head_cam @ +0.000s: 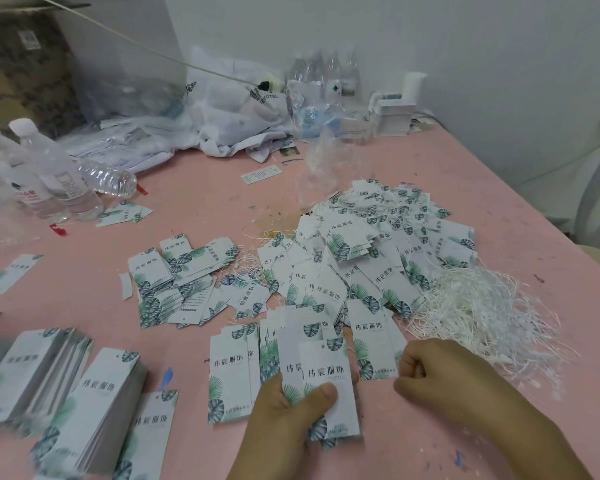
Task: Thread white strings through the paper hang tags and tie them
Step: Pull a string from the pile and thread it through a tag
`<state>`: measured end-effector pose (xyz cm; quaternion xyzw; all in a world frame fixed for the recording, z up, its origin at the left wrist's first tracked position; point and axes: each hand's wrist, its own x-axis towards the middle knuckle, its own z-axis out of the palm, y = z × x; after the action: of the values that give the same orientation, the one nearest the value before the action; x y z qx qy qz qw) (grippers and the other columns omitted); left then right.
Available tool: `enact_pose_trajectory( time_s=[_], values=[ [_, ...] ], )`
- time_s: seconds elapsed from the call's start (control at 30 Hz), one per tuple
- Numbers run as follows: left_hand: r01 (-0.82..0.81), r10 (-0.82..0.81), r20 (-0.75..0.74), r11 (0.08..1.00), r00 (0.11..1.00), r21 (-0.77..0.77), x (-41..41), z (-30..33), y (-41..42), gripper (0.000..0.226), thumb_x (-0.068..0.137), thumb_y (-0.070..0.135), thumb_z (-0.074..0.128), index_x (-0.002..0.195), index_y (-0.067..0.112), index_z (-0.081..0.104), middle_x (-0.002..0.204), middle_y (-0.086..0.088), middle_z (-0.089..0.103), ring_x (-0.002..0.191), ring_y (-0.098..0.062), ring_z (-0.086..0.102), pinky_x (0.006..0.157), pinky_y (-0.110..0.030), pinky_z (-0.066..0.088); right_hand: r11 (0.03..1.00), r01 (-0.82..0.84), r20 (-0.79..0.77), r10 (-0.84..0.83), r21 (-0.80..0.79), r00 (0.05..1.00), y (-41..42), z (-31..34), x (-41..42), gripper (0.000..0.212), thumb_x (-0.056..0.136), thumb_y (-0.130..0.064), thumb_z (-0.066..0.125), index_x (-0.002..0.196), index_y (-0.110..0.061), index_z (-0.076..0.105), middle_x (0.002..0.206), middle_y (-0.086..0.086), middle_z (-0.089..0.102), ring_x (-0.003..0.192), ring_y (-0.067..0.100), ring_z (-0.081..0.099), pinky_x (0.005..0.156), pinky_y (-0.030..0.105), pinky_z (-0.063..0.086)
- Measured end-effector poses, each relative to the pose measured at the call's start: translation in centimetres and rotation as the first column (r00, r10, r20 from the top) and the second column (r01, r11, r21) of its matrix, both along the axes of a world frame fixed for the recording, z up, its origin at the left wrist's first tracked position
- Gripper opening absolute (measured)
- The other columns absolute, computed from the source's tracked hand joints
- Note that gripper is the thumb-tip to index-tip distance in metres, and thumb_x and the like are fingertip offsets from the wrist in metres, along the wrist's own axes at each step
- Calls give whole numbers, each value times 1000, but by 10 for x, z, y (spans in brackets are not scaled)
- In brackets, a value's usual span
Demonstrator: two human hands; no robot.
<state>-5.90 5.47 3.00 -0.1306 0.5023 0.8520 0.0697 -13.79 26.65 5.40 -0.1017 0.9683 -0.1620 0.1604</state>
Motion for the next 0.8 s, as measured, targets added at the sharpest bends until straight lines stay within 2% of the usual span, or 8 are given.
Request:
enact_pose_trajectory(
  time_s=[0.17,0.23,0.33,0.4,0.53,0.63,0.73,0.8],
  values=[
    [12,-13,17,996,1000,84,0,4,0,31,62,-1,74,92,9,79,100,-32,71,89,-46,71,71,-49,60,999,39,-55,-40,-23,998,0,0,-2,14,78,-26,55,65,-24,60,61,-11,62,59,3,56,57,24,45],
    [33,-37,29,991,999,130,-1,8,0,31,61,-5,71,91,1,78,100,-33,71,85,-44,72,65,-44,61,947,178,-131,-219,-266,967,5,8,-4,18,81,-20,59,64,-27,62,61,-12,64,54,4,56,56,27,48],
    [61,-82,71,961,994,268,-2,12,-2,33,61,-9,69,93,-9,75,101,-39,67,76,-43,73,59,-43,60,679,145,-238,-437,-720,867,-1,24,5,22,83,-11,68,74,-31,65,62,-10,63,50,1,52,51,14,45],
    [106,-136,67,934,988,341,-3,15,-3,33,63,-8,67,96,-10,74,104,-40,66,71,-38,73,58,-42,60,570,9,-253,-379,-822,890,-18,29,17,22,82,-10,70,77,-31,66,67,-9,64,56,1,55,53,8,44],
    [149,-192,45,871,980,469,-4,15,-7,52,48,-11,85,98,-14,72,99,-39,67,67,-37,72,56,-41,60,581,-232,-335,-75,-780,939,-53,16,35,6,79,-27,63,75,-32,62,87,-11,58,80,12,60,71,17,51],
    [139,-205,52,809,977,571,-3,18,-11,68,46,-13,89,110,-11,69,106,-34,67,79,-39,71,66,-44,60,528,-237,-288,-14,-815,958,-60,6,37,9,77,-25,65,76,-33,65,94,-13,52,85,15,60,72,29,55],
    [112,-192,69,787,979,607,-3,18,-11,73,44,-15,88,113,-10,68,117,-33,64,84,-40,71,73,-48,60,527,-236,-275,6,-816,962,-58,2,33,9,76,-27,67,77,-35,68,96,-13,52,95,15,59,83,21,48],
    [98,-174,58,767,983,634,-4,20,-11,73,40,-18,88,110,-13,68,113,-35,65,81,-41,72,71,-49,61,492,-221,-244,19,-842,970,-58,1,31,9,76,-26,68,77,-35,70,97,-11,53,96,12,58,82,17,47]
  ],
)
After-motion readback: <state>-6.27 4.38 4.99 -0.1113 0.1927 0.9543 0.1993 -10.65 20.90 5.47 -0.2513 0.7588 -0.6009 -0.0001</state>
